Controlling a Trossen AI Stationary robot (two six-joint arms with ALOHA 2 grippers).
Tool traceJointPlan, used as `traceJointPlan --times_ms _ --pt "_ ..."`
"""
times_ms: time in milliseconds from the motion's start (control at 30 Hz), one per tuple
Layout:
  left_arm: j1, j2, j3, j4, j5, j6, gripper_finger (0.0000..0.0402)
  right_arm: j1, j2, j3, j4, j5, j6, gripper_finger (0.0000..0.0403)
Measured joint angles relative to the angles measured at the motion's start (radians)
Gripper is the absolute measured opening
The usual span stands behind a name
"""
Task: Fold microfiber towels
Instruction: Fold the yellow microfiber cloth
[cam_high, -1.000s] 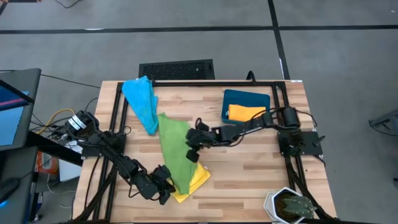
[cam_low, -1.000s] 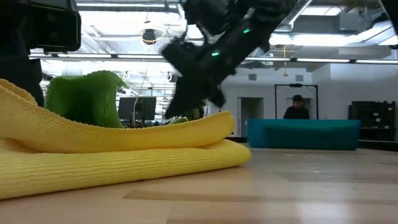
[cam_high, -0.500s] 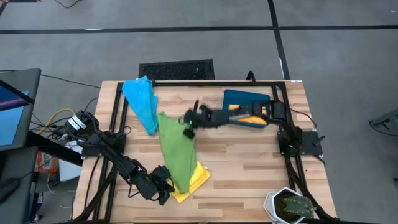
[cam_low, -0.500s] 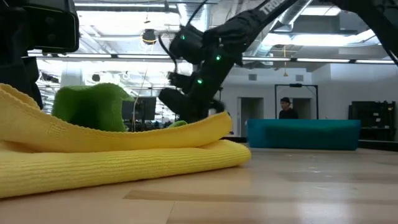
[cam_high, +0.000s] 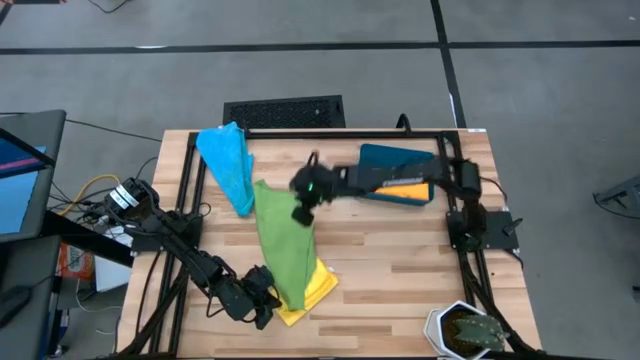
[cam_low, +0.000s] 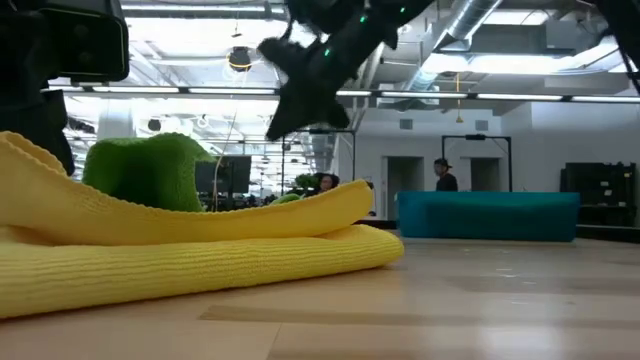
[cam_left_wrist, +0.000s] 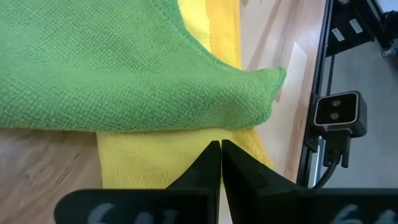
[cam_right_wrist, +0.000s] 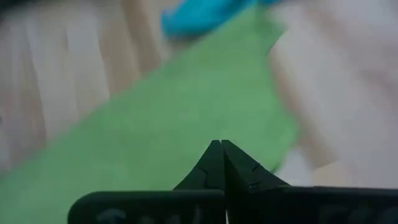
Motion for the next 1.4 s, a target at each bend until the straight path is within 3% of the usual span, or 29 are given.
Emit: traceJointPlan --times_ms 233,367,567,667,800,1000,1200,1300,1400 --pt "-0.003 0.000 0.000 0.000 0.005 -0.001 0.0006 0.107 0.174 0.000 0.052 0.016 0.055 0.0011" --pt "-0.004 0.000 0.000 0.000 0.014 -0.006 0.0006 0.104 0.224 0.000 0.013 0.066 0.056 0.0010" --pt "-0.004 0.000 0.000 0.000 0.017 -0.006 0.0006 -0.038 0.216 0.000 -0.087 0.255 0.051 0.0013" --pt "-0.004 0.000 0.000 -0.002 0.023 0.002 0.0006 -0.117 0.171 -0.002 -0.118 0.236 0.063 0.0014" --pt "-0.004 0.000 0.000 -0.003 0.020 0.007 0.0006 -0.123 0.045 -0.001 -0.137 0.200 0.064 0.0014" --pt "-0.005 0.000 0.000 -0.001 -0.014 0.012 0.0006 0.060 -0.125 0.001 -0.052 0.096 0.013 0.0017" --pt "-0.005 0.000 0.000 0.000 -0.041 0.013 0.0001 0.316 -0.126 -0.023 -0.007 0.263 0.084 0.0010" --pt "-0.006 0.001 0.000 0.008 -0.047 0.000 0.0001 0.396 -0.076 -0.055 0.066 0.362 0.158 0.0014" --pt "-0.011 0.010 0.003 0.029 -0.031 -0.015 0.0001 0.438 -0.007 -0.069 0.123 0.381 0.216 0.0016"
